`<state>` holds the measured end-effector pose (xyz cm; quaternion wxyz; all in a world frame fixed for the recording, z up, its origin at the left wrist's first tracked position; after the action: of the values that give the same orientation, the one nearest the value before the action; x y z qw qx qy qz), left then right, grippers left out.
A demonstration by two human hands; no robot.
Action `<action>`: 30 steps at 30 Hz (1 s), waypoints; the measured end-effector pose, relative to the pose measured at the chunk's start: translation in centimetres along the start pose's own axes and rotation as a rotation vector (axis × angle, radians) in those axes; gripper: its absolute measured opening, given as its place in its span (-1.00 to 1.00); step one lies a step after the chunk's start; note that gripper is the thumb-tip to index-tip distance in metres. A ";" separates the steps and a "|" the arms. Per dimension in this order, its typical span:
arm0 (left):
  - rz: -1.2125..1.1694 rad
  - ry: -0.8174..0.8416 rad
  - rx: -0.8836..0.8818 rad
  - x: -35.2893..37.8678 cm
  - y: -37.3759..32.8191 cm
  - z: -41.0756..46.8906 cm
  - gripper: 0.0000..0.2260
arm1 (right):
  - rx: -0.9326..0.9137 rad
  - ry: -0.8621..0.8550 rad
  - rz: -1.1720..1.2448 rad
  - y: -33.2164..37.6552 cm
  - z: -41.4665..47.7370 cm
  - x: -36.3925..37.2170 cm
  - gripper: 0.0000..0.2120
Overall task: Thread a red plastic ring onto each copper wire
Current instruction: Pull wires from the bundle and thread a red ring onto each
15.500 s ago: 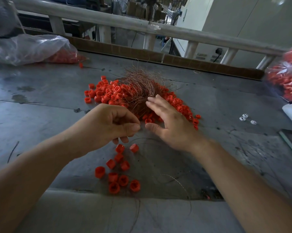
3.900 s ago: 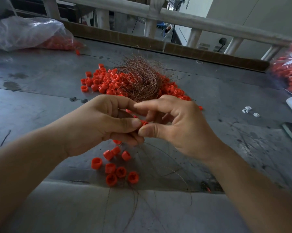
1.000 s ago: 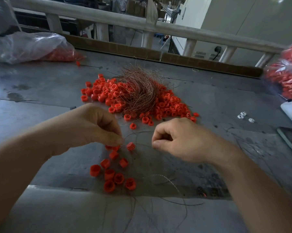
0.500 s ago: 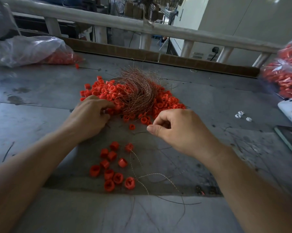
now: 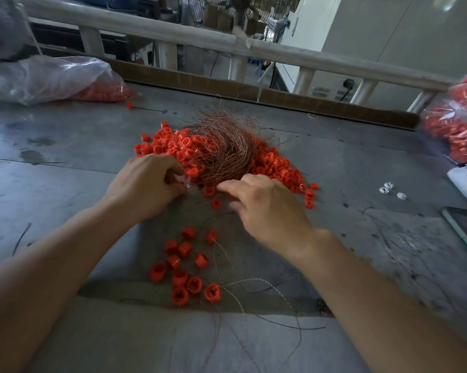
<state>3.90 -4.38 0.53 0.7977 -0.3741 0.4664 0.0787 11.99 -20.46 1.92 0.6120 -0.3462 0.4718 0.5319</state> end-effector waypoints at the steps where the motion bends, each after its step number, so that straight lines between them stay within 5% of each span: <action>1: 0.002 0.005 -0.013 -0.2 0.0 0.0 -0.84 | -0.002 0.006 -0.005 -0.1 0.1 0.2 -0.64; 6: -0.122 -0.026 -0.056 -2.5 -0.2 -0.7 -0.89 | -0.003 -0.064 0.061 -0.6 0.6 0.5 -0.81; 12: -0.820 0.230 -0.052 -3.9 -3.0 -3.0 -0.81 | -0.032 -0.389 0.272 -0.7 -0.4 -2.1 -0.88; 18: -0.869 0.338 -0.003 -3.4 -4.2 -3.8 -0.77 | -0.021 -0.608 0.450 -0.9 -1.5 -4.6 -0.80; 30: -0.998 0.398 -0.030 -3.7 -5.1 -4.5 -0.76 | -0.082 -0.595 0.422 0.6 -1.9 -5.5 -0.90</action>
<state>1.23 -10.23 4.87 0.6292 -0.5692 0.3729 -0.3756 11.05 -23.85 6.61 0.5851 -0.0957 0.3124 0.7423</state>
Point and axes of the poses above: each hand's wrist, its own z-axis towards the middle knuckle, its own x-axis out of the palm, y = z × x, the point moved 3 cm from there along z, towards the middle knuckle, and after that the axes turned 9 degrees about -x, right-handed, at the moved point
